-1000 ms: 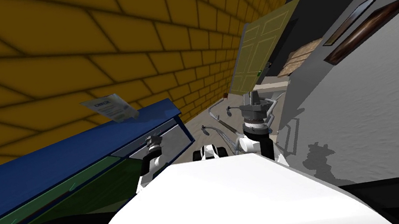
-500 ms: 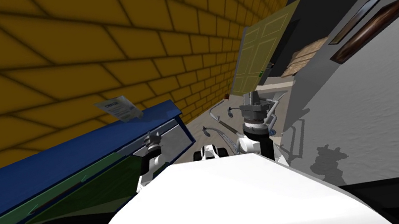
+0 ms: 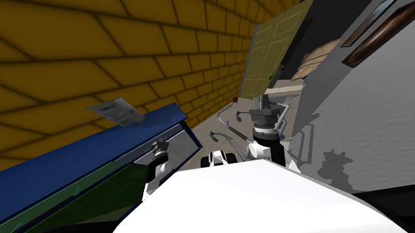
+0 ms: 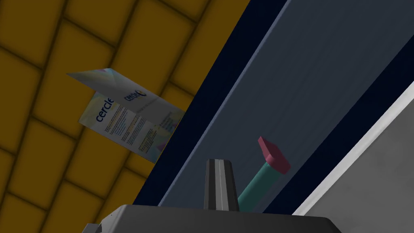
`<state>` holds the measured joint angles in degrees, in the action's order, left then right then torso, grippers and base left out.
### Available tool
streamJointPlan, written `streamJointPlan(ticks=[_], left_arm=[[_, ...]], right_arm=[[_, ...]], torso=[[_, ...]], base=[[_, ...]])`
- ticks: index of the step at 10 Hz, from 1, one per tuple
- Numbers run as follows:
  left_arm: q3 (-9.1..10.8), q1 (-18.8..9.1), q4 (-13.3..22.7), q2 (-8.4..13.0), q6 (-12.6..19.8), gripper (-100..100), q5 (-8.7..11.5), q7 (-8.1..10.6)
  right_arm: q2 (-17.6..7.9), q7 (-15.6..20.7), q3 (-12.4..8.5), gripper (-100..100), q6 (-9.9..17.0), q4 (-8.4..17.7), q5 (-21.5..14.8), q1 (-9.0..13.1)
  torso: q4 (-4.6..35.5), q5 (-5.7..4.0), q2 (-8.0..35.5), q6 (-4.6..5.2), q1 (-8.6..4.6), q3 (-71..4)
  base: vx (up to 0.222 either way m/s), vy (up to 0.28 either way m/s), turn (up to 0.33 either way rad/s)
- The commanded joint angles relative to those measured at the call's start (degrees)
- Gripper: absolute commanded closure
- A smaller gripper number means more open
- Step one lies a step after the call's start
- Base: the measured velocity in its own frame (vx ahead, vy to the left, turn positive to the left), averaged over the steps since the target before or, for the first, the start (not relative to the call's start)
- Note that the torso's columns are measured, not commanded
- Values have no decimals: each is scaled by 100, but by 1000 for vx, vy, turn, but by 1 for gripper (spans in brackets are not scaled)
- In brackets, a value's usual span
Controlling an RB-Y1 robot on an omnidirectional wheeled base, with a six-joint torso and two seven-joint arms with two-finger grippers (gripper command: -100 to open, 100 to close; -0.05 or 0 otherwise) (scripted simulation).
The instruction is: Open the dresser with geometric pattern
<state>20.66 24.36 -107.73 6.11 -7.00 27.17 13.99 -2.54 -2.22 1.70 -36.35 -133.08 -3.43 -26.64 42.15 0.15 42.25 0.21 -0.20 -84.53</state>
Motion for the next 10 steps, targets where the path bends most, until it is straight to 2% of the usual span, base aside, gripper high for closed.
streamJointPlan(ticks=[1,3,4,5,7,8,9,10], left_arm=[[47,9,30,195,52,-100,92,102],[104,15,71,448,89,-100,204,224],[148,0,-43,379,43,-100,166,169],[59,11,39,246,59,100,115,126],[13,6,6,44,30,100,25,29],[24,5,17,102,27,100,50,62],[107,126,-138,106,201,-100,112,79],[132,161,-180,110,251,-100,131,87]], right_arm=[[-1,0,0,0,0,0,0,0],[-1,0,-1,0,0,0,0,-1],[-1,0,-1,0,0,0,0,-2],[-1,0,-1,0,0,0,0,-1],[-1,0,-1,0,0,0,0,-1],[-1,0,-1,0,0,0,0,0],[-1,0,-1,0,0,0,0,0],[-1,0,-1,0,0,0,0,-1]], torso=[[3,-3,-15,-8,32,-13],[-29,32,-62,4,52,-34],[-38,43,-73,10,57,-39],[-36,45,-59,14,60,-32],[7,-5,0,-15,29,-5],[18,-15,24,-20,18,9],[16,-16,14,-23,16,5],[11,-17,-2,-24,14,-7]], base=[[36,-7,55],[71,-16,69],[23,2,49],[-12,-5,-75],[-43,9,-73],[-27,8,-13],[14,-10,48],[23,-13,36]])
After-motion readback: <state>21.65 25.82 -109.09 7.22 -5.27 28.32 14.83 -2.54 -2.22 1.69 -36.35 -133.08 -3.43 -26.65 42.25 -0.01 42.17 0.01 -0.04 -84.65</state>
